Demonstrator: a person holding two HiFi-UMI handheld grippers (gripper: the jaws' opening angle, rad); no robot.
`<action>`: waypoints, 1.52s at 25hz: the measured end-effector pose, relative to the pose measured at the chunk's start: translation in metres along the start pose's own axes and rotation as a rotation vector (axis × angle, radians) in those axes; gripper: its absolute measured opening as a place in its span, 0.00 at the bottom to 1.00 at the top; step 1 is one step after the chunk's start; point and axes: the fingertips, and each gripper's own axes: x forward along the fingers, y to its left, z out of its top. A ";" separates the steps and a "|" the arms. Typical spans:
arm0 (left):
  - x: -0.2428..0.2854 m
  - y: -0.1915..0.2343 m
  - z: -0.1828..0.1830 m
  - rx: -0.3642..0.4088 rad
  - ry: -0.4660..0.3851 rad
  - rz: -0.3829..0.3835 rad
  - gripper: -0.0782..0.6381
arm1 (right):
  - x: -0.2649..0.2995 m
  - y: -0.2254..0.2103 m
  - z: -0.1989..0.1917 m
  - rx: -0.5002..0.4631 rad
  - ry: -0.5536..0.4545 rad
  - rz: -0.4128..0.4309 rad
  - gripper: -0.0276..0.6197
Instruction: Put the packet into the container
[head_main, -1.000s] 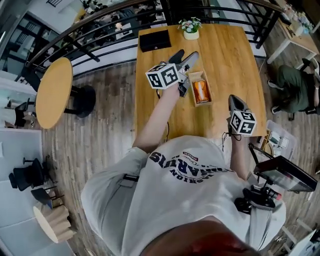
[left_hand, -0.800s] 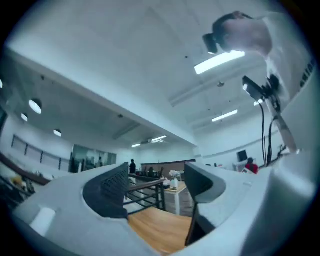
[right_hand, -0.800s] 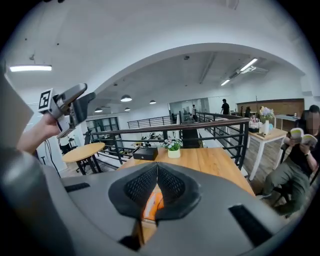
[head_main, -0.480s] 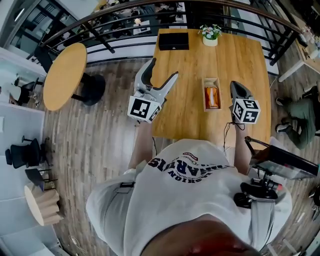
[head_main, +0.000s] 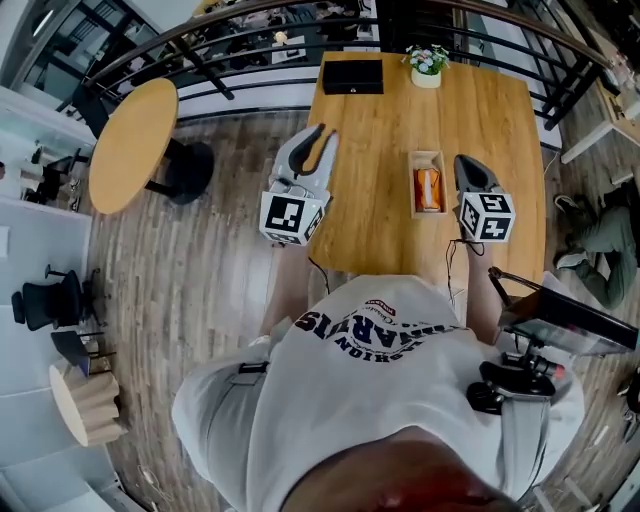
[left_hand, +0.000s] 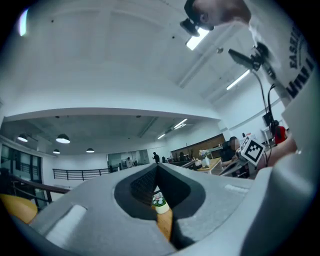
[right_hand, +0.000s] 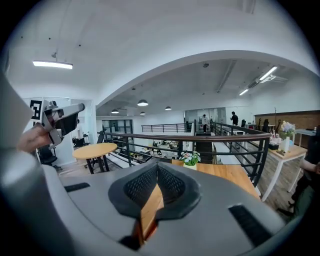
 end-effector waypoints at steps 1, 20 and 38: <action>-0.003 0.004 -0.004 -0.023 0.012 0.023 0.11 | 0.000 0.001 0.000 0.001 -0.004 -0.001 0.06; -0.052 -0.016 -0.067 -0.171 0.049 -0.128 0.11 | -0.078 0.050 -0.004 0.032 -0.114 -0.116 0.06; -0.164 -0.115 -0.078 -0.294 0.151 -0.109 0.11 | -0.227 0.117 -0.058 0.046 -0.150 -0.113 0.05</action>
